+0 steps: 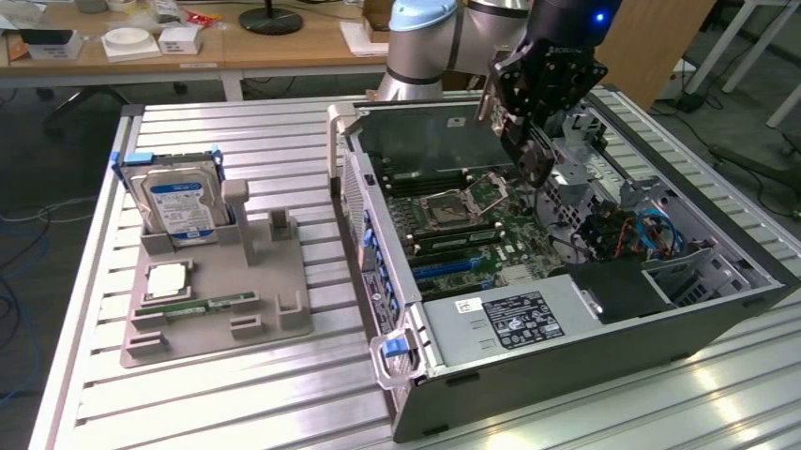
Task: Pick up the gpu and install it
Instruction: 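Insert the gpu into the slot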
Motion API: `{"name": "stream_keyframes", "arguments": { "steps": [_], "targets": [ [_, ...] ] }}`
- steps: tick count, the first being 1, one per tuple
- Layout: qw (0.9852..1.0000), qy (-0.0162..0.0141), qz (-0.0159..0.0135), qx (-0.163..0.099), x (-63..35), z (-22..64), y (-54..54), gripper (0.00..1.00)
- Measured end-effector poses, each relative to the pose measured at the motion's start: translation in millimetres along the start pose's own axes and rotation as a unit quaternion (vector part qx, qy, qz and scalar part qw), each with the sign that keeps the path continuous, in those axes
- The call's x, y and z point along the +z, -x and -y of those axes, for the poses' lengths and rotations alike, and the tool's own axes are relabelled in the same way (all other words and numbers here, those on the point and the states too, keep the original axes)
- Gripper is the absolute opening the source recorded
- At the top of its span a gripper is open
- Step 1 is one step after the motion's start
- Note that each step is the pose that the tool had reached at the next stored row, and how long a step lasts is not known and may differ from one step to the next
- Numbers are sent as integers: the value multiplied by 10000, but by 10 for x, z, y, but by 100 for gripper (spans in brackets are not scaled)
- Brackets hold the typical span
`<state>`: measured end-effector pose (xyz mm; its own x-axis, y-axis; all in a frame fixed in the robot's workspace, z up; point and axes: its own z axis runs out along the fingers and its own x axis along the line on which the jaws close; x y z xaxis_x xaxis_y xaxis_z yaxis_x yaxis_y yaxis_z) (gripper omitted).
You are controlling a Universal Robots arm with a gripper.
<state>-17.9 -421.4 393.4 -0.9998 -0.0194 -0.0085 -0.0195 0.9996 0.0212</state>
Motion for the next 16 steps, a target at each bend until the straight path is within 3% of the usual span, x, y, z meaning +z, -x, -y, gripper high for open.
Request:
{"name": "stream_keyframes", "arguments": {
  "steps": [4, 7, 12, 16],
  "targets": [
    [9995, 3, -7, -305, 0, 0, 0, 26],
    [9984, 4, -13, -571, 0, 0, 0, 26],
    [9947, 8, -22, -1027, 2, 0, 0, 26],
    [9904, 12, -29, -1384, 3, 0, 0, 26]
  ]
}}
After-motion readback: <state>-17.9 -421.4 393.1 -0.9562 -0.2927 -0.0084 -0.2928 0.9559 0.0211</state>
